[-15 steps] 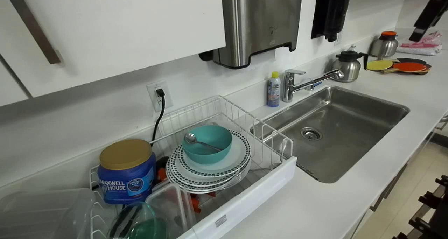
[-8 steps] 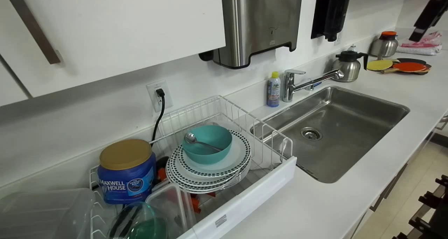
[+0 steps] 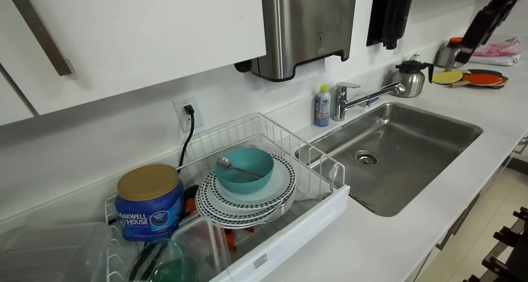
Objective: Pick up the silver spoon from the light blue bowl and put it in the sink.
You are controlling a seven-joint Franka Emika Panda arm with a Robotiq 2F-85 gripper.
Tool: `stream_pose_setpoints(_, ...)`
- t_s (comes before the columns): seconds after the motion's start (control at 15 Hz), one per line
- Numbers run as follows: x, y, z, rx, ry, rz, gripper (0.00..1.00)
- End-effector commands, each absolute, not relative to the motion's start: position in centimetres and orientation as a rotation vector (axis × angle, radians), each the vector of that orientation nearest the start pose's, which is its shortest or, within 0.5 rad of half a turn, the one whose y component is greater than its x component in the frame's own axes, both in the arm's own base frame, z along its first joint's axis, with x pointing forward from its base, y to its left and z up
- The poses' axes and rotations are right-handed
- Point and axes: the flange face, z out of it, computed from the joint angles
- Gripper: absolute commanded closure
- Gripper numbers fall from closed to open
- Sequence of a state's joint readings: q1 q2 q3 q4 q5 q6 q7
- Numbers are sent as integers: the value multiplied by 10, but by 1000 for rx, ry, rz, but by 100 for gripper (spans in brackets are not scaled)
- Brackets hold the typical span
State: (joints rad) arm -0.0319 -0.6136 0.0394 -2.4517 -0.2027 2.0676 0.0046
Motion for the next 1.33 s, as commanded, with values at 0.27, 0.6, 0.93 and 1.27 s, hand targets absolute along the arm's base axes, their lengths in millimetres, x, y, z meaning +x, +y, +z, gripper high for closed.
stream_pose_setpoints(0.27, 401, 103, 515, -3145, -59, -484, 0)
stream_pose_setpoints(0.6, 400, 114, 516, -3156, -143, -510, 0)
stream_pose_setpoints(0.93, 410, 128, 512, -3114, -135, -643, 0)
stream_pose_setpoints(1.27, 435, 186, 499, -2892, -352, -976, 0)
